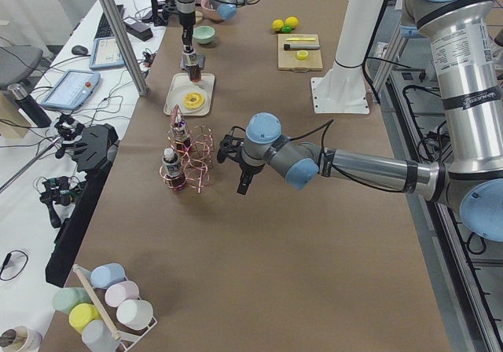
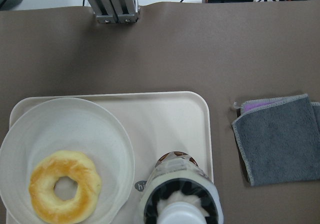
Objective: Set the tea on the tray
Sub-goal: 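Carry the bottle with the right gripper onto the white tray beside the donut, then open the right gripper and raise it off the bottle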
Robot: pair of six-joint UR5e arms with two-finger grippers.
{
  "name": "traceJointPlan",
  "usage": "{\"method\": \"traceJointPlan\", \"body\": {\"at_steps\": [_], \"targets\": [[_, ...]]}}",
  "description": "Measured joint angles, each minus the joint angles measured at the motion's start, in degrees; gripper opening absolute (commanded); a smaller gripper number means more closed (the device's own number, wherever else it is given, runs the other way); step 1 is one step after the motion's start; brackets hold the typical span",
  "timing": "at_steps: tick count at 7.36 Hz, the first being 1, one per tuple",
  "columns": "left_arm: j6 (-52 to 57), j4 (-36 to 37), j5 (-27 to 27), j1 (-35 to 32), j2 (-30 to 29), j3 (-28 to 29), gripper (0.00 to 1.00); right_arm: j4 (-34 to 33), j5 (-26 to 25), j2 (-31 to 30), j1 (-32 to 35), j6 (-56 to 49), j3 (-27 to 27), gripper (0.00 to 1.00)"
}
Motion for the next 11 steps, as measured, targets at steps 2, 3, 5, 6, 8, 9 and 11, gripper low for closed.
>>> {"method": "traceJointPlan", "body": {"at_steps": [2, 3, 5, 6, 8, 9, 11], "targets": [[-0.36, 0.08, 0.00, 0.03, -0.31, 0.03, 0.95, 2.43, 0.20, 0.37, 0.09, -0.32, -2.34, 0.00], [-0.40, 0.11, -0.02, 0.05, -0.44, 0.10, 0.96, 2.77, 0.28, 0.44, 0.01, -0.27, -2.60, 0.00], [-0.44, 0.13, -0.01, 0.05, -0.58, 0.21, 0.96, 2.95, 0.34, 0.37, -0.38, -0.12, -2.56, 0.00], [-0.60, 0.11, -0.02, 0.06, -0.61, 0.20, 0.96, 3.05, 0.30, 0.20, -0.65, -0.08, -2.43, 0.34], [-0.80, 0.13, -0.04, 0.11, -0.63, 0.14, 0.96, 4.22, 0.19, -0.32, -0.98, 0.03, -2.28, 0.99], [-0.84, 0.13, -0.03, 0.12, -0.68, 0.12, 0.96, 4.62, 0.19, -0.63, -1.06, 0.04, -2.27, 1.00], [-1.50, 0.19, 0.03, 0.14, -1.15, 0.16, 0.96, 4.83, 0.25, -1.25, -1.10, 0.01, -1.41, 1.00]]}}
